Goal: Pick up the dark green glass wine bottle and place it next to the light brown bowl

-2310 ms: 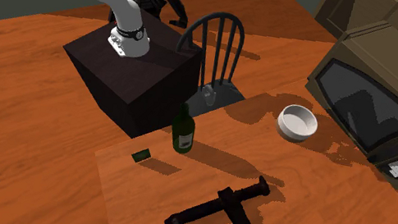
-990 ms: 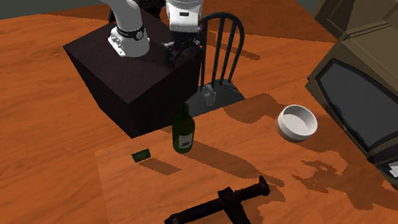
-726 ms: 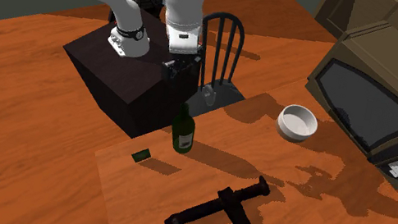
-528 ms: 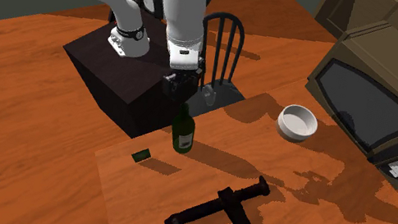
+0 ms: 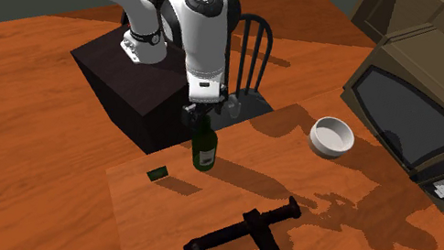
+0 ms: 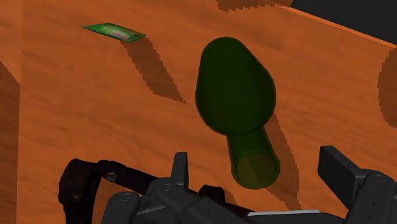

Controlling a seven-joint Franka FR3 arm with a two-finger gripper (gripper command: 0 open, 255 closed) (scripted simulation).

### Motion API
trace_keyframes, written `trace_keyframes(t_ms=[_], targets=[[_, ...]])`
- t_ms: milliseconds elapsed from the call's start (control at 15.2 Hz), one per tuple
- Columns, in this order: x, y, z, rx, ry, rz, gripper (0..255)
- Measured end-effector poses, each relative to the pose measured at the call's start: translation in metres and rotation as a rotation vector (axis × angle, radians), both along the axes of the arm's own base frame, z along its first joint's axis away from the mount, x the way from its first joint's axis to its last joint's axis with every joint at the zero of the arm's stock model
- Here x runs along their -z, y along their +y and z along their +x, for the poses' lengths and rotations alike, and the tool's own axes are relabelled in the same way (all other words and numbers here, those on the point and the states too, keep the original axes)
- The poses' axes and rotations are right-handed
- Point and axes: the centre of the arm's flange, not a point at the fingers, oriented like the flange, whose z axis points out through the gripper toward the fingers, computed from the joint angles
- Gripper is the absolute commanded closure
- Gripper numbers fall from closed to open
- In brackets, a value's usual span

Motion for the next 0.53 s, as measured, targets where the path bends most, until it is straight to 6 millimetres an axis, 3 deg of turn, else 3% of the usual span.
trace_keyframes(t_ms=[198, 528], targets=[[0.0118, -0.0006, 0.0014, 0.0, 0.0, 0.0, 0], [0.0135, 0.0, 0.001, 0.0, -0.001, 0.0, 0]])
